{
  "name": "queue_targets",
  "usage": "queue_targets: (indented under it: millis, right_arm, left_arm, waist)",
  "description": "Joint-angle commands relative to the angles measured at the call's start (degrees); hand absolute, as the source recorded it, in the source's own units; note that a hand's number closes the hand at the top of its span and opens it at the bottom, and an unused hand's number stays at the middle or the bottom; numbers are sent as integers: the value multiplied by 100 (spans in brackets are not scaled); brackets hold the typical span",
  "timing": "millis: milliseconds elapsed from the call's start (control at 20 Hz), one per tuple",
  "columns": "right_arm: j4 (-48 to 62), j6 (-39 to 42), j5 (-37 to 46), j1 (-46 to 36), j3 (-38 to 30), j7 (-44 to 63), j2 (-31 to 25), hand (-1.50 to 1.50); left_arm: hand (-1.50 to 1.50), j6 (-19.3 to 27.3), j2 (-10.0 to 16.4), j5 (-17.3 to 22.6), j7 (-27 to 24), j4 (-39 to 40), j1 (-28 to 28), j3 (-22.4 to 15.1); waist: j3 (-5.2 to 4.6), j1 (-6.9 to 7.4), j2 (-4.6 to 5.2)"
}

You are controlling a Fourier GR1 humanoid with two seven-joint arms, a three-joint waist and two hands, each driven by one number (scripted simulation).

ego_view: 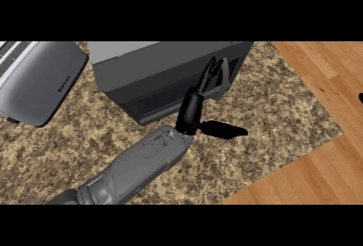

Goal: Pick up the milk, place it into the microwave and close the microwave

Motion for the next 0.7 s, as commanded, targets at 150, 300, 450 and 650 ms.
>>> queue_targets:
  millis: [150, 300, 450, 650]
  right_arm:
    - [43, 72, -188, -105, -19, 118, -134, -150]
    - [29, 58, -273, -186, -45, 142, -165, -150]
    - [86, 123, -318, -147, -16, 216, -222, -150]
    - [119, 121, -402, -201, 3, 290, -258, -150]
  left_arm:
    - [-150, 5, -40, 287, 28, 305, -381, 146]
    - [-150, -10, -40, 387, -41, 330, -370, 119]
    - [-150, 28, -40, 450, -113, 334, -384, 67]
    - [-150, 36, -40, 543, -214, 390, -354, 30]
  waist:
    - [7, -96, 49]
    - [4, -57, 27]
    - [11, -124, 33]
    - [9, -89, 46]
